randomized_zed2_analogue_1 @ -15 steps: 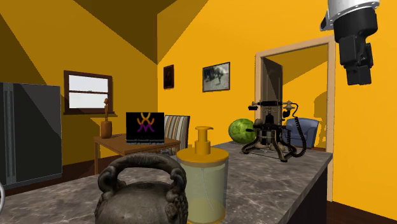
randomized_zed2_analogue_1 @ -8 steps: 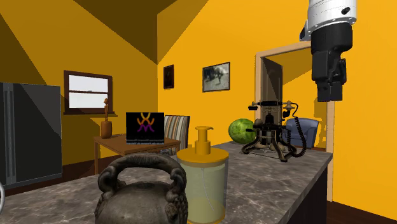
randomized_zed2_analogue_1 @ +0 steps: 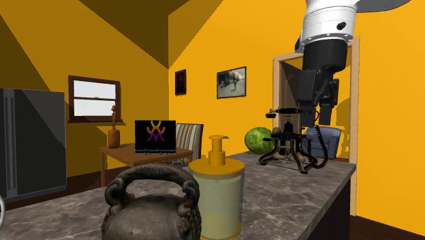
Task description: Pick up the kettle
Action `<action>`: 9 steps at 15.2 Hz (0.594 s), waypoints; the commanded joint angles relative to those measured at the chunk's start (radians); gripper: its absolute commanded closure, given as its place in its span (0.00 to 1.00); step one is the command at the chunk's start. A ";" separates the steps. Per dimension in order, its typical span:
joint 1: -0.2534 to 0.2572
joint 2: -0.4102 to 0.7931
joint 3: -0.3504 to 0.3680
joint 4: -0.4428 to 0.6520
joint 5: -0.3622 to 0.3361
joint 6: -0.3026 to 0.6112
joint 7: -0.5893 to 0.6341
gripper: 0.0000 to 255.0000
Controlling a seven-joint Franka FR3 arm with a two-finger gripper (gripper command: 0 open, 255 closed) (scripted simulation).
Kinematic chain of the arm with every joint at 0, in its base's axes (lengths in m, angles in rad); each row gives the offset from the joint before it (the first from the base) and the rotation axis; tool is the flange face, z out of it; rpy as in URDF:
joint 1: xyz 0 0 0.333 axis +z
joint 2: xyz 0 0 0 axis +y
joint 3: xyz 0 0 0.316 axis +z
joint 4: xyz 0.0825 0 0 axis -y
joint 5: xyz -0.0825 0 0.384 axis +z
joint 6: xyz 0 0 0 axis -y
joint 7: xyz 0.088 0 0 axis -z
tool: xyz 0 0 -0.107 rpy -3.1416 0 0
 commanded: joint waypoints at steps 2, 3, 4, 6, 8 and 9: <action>0.017 0.083 0.049 0.016 0.010 0.110 0.034 0.00; 0.022 0.108 0.064 0.023 0.010 0.141 0.045 0.00; 0.026 0.135 0.080 0.032 0.009 0.172 0.057 0.00; 0.031 0.189 0.112 0.053 0.001 0.231 0.084 0.00; 0.034 0.246 0.144 0.078 -0.016 0.288 0.114 0.00; 0.035 0.275 0.160 0.093 -0.028 0.316 0.130 0.00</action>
